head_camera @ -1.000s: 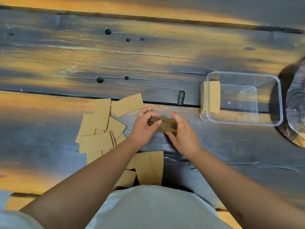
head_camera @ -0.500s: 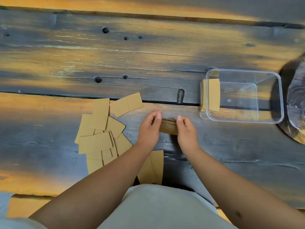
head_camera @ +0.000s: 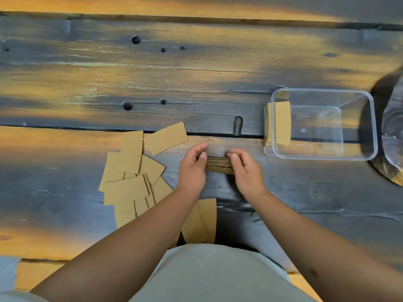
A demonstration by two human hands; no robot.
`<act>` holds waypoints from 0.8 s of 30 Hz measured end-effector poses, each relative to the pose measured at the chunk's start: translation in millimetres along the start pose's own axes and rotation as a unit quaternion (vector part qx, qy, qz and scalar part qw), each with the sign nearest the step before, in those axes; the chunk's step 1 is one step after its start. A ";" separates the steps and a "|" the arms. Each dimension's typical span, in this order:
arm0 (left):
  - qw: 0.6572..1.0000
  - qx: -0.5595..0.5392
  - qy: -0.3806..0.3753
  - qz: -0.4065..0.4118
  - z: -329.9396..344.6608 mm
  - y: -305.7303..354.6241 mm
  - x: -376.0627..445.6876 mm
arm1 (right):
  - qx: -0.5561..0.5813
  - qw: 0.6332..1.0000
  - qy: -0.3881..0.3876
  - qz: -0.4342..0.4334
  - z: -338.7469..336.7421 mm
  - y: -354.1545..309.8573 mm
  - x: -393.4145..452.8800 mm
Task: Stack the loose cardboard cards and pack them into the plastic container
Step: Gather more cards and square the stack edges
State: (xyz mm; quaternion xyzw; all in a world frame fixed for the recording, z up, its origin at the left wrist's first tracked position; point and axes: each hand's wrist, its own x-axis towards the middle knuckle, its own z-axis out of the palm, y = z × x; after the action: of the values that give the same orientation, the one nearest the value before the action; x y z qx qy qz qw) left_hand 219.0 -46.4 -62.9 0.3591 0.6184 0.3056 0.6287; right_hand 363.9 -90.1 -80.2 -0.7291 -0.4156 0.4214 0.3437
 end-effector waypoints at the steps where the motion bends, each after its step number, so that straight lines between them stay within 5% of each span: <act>1: 1.000 0.003 -0.002 -0.003 0.0 -0.1 0.7 | -0.058 0.997 -0.019 -0.048 -4.6 4.7 0.5; 3: 1.000 0.019 -0.019 -0.004 -1.2 0.0 0.6 | -0.126 0.985 -0.020 -0.117 -8.7 11.2 3.8; 6: 0.993 0.085 -0.083 0.014 -7.3 -3.5 -1.6 | -0.124 0.988 0.034 -0.080 -3.6 4.1 6.1; 10: 0.936 0.290 -0.168 0.106 -19.6 -8.6 0.2 | -0.102 0.992 0.057 -0.045 6.1 -6.5 2.7; 13: 0.889 0.385 -0.179 0.173 -24.6 -10.2 8.5 | -0.175 0.982 -0.017 -0.063 -5.3 -6.0 2.9; 16: 0.849 0.447 -0.161 0.232 -26.0 -8.4 12.5 | -0.376 0.918 -0.101 -0.070 -22.2 -4.6 6.3; 19: 0.775 0.551 -0.124 0.284 -29.6 -7.0 14.4 | -0.401 0.904 -0.133 -0.070 -28.5 -10.5 9.4; 24: 0.772 0.562 -0.192 0.228 -30.6 5.5 15.5 | -0.440 0.869 -0.189 -0.127 -26.4 -22.5 10.9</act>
State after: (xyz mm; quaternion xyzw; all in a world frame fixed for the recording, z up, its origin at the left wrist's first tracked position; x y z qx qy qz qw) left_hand 189.5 -28.2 -66.3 0.8302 0.4462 -0.0368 0.3323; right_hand 383.8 -75.0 -53.8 -0.6524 -0.7037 0.2774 -0.0473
